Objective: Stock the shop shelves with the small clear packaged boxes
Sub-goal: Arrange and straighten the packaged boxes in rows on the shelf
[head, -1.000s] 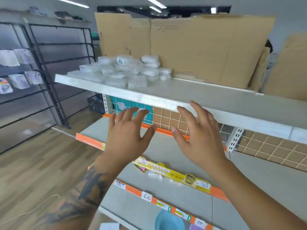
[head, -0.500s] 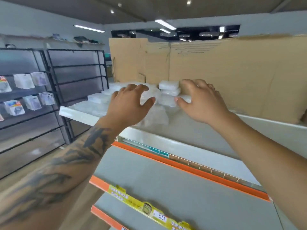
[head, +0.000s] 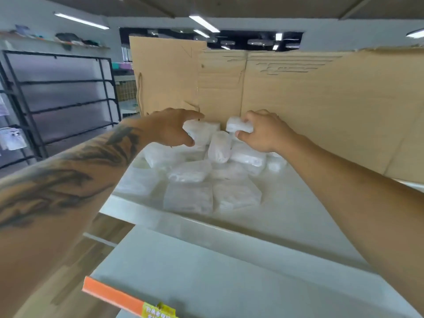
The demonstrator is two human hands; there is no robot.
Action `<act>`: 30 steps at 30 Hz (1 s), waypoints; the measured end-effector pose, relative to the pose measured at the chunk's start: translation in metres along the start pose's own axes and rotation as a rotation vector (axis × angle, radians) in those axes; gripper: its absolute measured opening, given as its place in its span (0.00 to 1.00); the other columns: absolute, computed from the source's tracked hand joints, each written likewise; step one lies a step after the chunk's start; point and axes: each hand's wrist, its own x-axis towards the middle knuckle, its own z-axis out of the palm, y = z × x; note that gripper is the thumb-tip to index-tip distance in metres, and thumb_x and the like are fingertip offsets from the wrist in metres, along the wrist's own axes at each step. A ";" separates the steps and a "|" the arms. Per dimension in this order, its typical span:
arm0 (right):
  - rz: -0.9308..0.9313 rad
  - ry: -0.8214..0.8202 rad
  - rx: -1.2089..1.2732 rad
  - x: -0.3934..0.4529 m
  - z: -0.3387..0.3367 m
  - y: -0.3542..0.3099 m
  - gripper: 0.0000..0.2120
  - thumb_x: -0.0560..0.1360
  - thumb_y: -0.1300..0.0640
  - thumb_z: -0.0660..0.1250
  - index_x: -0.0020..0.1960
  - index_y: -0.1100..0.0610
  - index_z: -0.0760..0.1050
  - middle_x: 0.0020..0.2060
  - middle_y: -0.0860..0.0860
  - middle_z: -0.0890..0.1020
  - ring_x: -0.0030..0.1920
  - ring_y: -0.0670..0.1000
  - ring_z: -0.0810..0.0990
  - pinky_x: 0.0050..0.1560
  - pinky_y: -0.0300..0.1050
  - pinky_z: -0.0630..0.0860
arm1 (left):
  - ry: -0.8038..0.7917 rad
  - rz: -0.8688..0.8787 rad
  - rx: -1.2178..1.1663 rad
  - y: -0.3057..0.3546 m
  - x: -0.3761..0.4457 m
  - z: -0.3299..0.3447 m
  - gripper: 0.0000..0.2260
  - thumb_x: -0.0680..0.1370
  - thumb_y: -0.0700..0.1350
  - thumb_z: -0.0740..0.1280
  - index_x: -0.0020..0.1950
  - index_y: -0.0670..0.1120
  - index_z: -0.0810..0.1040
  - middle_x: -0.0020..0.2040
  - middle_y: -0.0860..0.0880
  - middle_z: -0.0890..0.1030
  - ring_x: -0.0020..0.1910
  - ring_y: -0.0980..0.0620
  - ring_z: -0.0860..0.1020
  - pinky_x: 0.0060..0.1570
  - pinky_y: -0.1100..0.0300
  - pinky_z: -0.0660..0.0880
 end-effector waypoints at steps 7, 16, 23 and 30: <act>0.041 0.089 0.063 0.023 0.005 -0.016 0.20 0.75 0.42 0.72 0.52 0.55 0.70 0.51 0.52 0.78 0.53 0.56 0.74 0.48 0.48 0.69 | -0.017 0.236 -0.053 -0.024 0.040 0.002 0.26 0.75 0.51 0.77 0.71 0.60 0.73 0.65 0.55 0.72 0.54 0.54 0.73 0.51 0.49 0.82; 0.176 0.127 0.137 0.015 0.003 -0.027 0.20 0.70 0.41 0.77 0.55 0.49 0.74 0.56 0.47 0.78 0.53 0.53 0.79 0.53 0.48 0.75 | -0.005 0.333 -0.052 -0.027 0.062 0.002 0.26 0.75 0.56 0.76 0.71 0.53 0.75 0.64 0.53 0.75 0.62 0.50 0.73 0.58 0.57 0.68; 0.181 0.212 0.127 -0.052 -0.013 -0.021 0.22 0.74 0.42 0.74 0.63 0.48 0.73 0.59 0.51 0.78 0.58 0.53 0.76 0.58 0.48 0.75 | 0.151 0.291 -0.262 -0.001 0.029 0.006 0.24 0.74 0.53 0.77 0.68 0.54 0.77 0.60 0.54 0.77 0.59 0.51 0.74 0.56 0.58 0.69; 0.160 0.309 0.164 -0.173 -0.037 0.009 0.21 0.75 0.41 0.73 0.64 0.46 0.75 0.59 0.51 0.78 0.59 0.53 0.76 0.62 0.48 0.73 | 0.254 0.341 -0.290 0.088 -0.049 0.007 0.26 0.71 0.58 0.76 0.68 0.56 0.77 0.62 0.53 0.80 0.61 0.47 0.77 0.63 0.50 0.75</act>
